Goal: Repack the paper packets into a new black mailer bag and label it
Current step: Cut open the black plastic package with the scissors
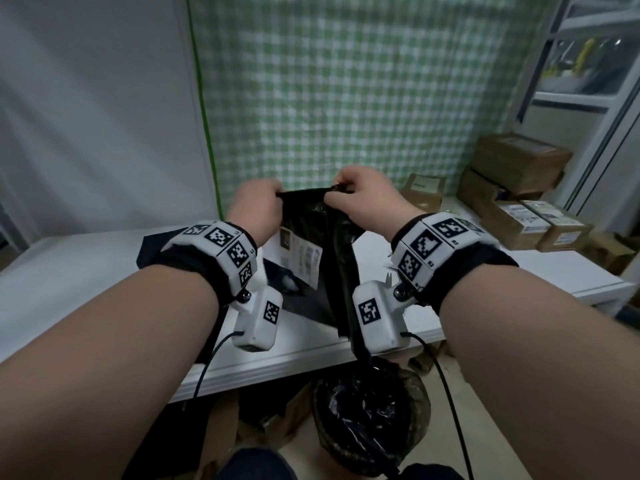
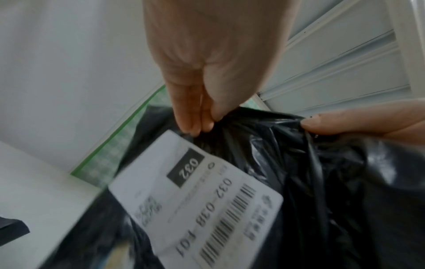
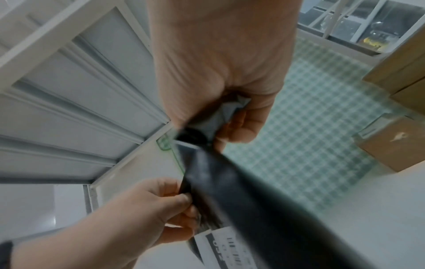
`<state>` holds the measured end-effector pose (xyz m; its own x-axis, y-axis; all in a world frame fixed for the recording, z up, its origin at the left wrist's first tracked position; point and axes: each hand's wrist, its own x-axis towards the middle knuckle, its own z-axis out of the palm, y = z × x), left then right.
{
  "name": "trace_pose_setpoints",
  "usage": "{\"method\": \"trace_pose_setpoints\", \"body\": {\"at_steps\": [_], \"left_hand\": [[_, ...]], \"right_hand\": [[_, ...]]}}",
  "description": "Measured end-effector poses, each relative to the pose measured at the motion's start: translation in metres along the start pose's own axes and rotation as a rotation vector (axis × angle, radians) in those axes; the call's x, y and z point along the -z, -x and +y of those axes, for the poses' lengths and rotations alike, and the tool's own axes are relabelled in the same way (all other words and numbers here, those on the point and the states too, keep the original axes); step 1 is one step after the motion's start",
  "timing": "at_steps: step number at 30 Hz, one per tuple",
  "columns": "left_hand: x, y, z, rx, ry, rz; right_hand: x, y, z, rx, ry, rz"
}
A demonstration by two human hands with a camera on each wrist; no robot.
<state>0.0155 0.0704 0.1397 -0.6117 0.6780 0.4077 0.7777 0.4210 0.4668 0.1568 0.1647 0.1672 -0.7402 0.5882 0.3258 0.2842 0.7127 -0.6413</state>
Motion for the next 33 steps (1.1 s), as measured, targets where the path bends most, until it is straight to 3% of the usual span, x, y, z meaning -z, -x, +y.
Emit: {"method": "trace_pose_setpoints", "body": {"at_steps": [2,5,9,16,20,23,27,30,33], "left_hand": [[0.005,-0.003,-0.002,-0.041,-0.037,0.079],[0.012,-0.005,-0.006,-0.05,-0.086,0.047],[0.021,-0.004,-0.014,-0.018,-0.078,0.177],[0.033,-0.005,-0.021,0.043,-0.141,0.299],[0.015,-0.014,-0.017,0.077,-0.258,0.184],[0.002,-0.013,-0.017,0.112,-0.288,0.104],[-0.032,-0.007,-0.022,0.179,-0.136,-0.073],[-0.065,0.002,-0.018,0.133,0.044,-0.104],[-0.097,0.006,-0.016,0.165,0.165,-0.276]], "right_hand": [[0.004,0.001,-0.002,0.004,0.036,-0.01],[0.002,0.003,-0.003,-0.007,0.129,-0.036],[-0.01,0.002,-0.006,0.004,0.117,0.002],[-0.034,-0.002,-0.016,-0.047,-0.106,-0.056],[-0.051,0.0,0.002,-0.147,-0.19,-0.145],[-0.062,0.01,0.014,-0.191,-0.127,-0.201],[-0.07,0.021,0.047,-0.297,0.002,-0.257],[-0.067,0.03,0.076,-0.383,0.07,-0.301],[-0.065,0.035,0.1,-0.463,0.103,-0.29]]}}
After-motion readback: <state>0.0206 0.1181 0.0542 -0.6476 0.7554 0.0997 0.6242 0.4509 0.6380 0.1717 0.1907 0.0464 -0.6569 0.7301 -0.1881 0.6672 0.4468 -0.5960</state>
